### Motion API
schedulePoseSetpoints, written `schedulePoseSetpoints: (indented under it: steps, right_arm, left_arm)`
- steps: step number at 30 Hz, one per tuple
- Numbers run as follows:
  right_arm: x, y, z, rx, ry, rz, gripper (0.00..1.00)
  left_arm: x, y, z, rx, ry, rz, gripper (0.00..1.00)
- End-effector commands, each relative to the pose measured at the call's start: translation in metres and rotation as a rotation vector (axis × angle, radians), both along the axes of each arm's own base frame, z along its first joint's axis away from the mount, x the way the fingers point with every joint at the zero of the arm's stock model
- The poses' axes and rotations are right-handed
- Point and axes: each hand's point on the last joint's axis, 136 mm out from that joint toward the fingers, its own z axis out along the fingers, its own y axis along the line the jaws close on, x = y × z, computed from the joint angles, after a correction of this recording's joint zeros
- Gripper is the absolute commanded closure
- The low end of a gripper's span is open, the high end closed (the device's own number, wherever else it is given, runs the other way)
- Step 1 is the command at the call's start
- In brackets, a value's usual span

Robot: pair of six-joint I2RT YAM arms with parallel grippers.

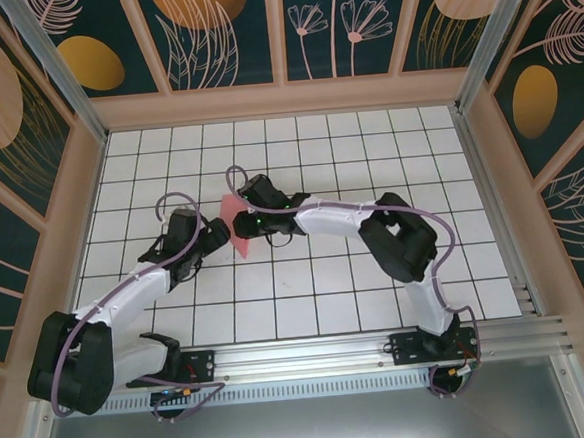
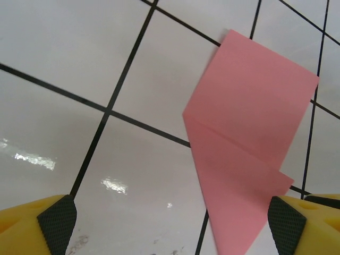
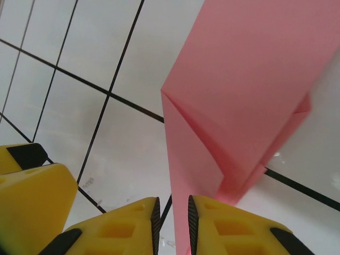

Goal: Fold a paper plane with a square sheet of paper (pick it up from the middle)
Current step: Move the paper to the center of the table.

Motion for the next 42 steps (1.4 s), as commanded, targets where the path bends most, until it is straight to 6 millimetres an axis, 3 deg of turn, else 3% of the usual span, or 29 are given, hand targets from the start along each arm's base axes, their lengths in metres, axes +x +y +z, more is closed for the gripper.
schedulePoseSetpoints:
  steps: [1, 9, 20, 24, 30, 39, 42]
  right_arm:
    - [0.004, 0.006, -0.010, -0.020, 0.033, 0.022, 0.77]
    - [0.011, 0.005, -0.040, -0.070, 0.075, 0.021, 0.80]
    - [0.001, -0.037, -0.073, -0.175, 0.127, 0.061, 0.80]
    - [-0.012, -0.063, -0.071, -0.155, 0.151, 0.128, 0.80]
    - [-0.033, -0.093, -0.057, -0.092, 0.163, 0.215, 0.80]
    - [-0.027, -0.098, -0.050, 0.020, 0.207, 0.166, 0.81]
    - [-0.025, -0.095, -0.036, 0.076, 0.203, 0.163, 0.81]
  left_arm:
    - [0.003, -0.002, 0.002, -0.078, -0.029, 0.022, 0.05]
    - [0.004, -0.003, -0.002, -0.125, -0.026, 0.024, 0.04]
    - [0.005, -0.026, 0.001, -0.220, -0.032, -0.065, 0.05]
    - [0.003, -0.041, -0.001, -0.275, -0.024, -0.131, 0.07]
    - [-0.001, -0.064, -0.003, -0.382, -0.010, -0.223, 0.20]
    - [-0.010, -0.092, -0.013, -0.481, 0.042, -0.261, 0.32]
    - [-0.010, -0.099, -0.017, -0.479, 0.060, -0.272, 0.35]
